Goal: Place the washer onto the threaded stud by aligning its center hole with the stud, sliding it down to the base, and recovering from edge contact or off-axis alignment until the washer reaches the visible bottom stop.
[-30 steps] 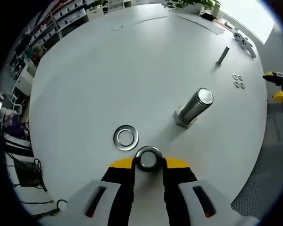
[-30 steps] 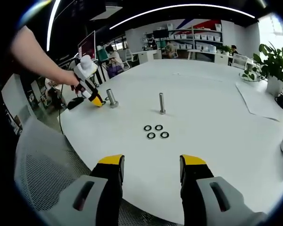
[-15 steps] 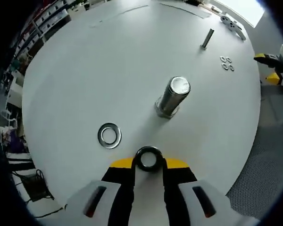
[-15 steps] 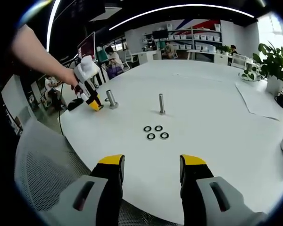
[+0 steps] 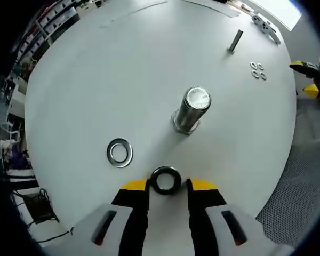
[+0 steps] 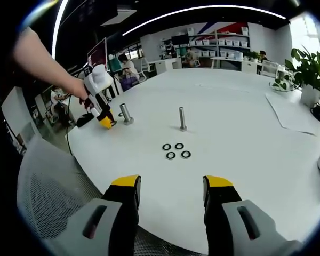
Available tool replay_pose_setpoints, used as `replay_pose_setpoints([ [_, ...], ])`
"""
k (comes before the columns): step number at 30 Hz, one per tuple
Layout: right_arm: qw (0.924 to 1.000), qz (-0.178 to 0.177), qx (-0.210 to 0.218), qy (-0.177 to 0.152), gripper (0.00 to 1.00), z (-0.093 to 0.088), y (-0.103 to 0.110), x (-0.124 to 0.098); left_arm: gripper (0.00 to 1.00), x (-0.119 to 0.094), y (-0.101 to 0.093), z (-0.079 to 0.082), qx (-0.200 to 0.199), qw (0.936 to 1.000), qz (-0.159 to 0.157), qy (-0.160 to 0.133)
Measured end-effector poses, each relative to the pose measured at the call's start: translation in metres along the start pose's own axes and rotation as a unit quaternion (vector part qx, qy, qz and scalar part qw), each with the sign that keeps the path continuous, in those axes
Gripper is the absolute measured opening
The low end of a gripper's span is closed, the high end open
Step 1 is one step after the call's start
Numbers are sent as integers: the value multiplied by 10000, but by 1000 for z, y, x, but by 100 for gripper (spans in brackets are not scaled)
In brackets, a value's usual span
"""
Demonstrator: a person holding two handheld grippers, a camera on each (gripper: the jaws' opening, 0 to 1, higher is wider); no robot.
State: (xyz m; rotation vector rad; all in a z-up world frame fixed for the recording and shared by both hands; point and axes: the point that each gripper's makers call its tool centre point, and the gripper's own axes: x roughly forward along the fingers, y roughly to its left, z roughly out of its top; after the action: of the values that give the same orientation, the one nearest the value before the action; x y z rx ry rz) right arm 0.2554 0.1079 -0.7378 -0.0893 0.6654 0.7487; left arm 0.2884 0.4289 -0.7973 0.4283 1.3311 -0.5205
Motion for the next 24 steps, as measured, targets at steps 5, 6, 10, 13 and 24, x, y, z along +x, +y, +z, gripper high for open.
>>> replay_pose_setpoints([
  [5,10000,-8,16,-5,50,0,0,0,26,0,-1,1,-97,9999,13,127],
  [6,10000,-13,22,-12,50,0,-1,0,26,0,-2,1,-70,9999,21,155],
  [10,10000,-1,21,-16,49,1,0,0,21,0,1,0,-154,9998,40,145],
  [13,10000,4,21,-16,49,0,0,0,21,0,-1,0,-130,9998,67,145],
  [24,10000,-8,30,-2,49,0,-1,0,19,1,1,0,-174,9996,27,240],
])
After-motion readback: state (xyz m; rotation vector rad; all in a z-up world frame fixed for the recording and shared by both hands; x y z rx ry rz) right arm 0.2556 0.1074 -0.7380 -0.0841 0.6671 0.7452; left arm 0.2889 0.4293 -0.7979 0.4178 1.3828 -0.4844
